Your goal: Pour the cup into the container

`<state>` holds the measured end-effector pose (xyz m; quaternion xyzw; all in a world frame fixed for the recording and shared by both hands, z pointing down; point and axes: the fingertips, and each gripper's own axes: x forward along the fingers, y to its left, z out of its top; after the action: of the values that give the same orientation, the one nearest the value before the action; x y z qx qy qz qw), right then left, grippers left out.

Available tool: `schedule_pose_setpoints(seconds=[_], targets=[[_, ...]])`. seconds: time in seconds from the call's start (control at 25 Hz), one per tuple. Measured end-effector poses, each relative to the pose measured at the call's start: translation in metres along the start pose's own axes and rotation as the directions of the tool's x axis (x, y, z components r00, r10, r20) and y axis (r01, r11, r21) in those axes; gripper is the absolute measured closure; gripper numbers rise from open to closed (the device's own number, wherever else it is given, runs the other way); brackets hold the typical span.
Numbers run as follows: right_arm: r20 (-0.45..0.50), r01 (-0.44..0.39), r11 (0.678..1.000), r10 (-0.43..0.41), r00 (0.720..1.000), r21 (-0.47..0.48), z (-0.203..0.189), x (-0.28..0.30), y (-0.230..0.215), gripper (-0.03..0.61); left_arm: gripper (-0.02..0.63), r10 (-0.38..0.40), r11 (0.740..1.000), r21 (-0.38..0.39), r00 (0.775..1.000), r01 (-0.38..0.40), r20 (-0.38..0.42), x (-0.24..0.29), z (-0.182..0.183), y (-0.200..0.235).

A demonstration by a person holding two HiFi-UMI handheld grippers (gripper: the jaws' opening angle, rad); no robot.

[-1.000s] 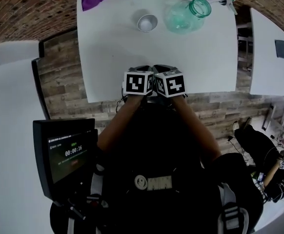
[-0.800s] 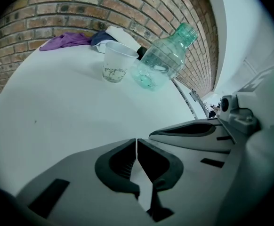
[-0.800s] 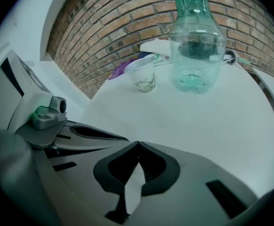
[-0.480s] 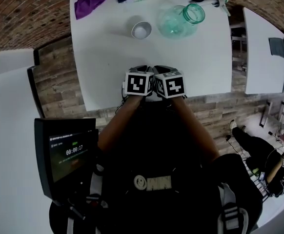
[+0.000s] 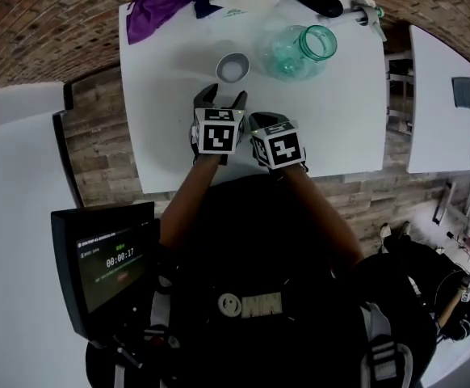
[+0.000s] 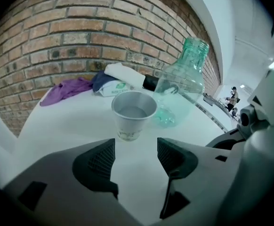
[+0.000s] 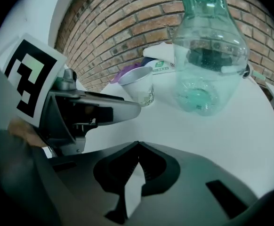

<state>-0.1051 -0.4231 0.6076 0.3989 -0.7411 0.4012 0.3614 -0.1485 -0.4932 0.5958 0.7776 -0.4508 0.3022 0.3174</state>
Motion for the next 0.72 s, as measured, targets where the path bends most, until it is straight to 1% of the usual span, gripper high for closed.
schedule_pose_setpoints(seconds=[0.08,0.16,0.32,0.48,0.72], targets=[[-0.007,-0.004,1.000,0.004,1.000,0.001,-0.001,0.000,0.001,0.574,0.310,0.026,0.998,0.059,0.999,-0.029,0.045,0.003,0.008,0.003],[-0.003,-0.004,1.000,0.004,1.000,0.005,0.000,-0.003,0.002,0.574,0.299,0.038,0.994,0.103,0.996,-0.046,0.075,0.002,0.014,0.003],[0.000,0.005,1.000,-0.005,1.000,0.017,0.001,-0.005,-0.001,0.574,0.299,0.024,0.994,0.106,0.995,-0.034,0.094,0.009,0.022,0.005],[-0.003,0.013,1.000,-0.013,1.000,0.028,-0.001,-0.007,-0.002,0.574,0.299,0.002,0.990,0.141,0.995,-0.016,0.103,0.015,0.031,0.002],[-0.013,0.021,0.999,-0.021,1.000,0.032,-0.003,-0.005,-0.003,0.574,0.290,-0.028,0.982,0.188,0.989,0.000,0.148,0.026,0.037,0.002]])
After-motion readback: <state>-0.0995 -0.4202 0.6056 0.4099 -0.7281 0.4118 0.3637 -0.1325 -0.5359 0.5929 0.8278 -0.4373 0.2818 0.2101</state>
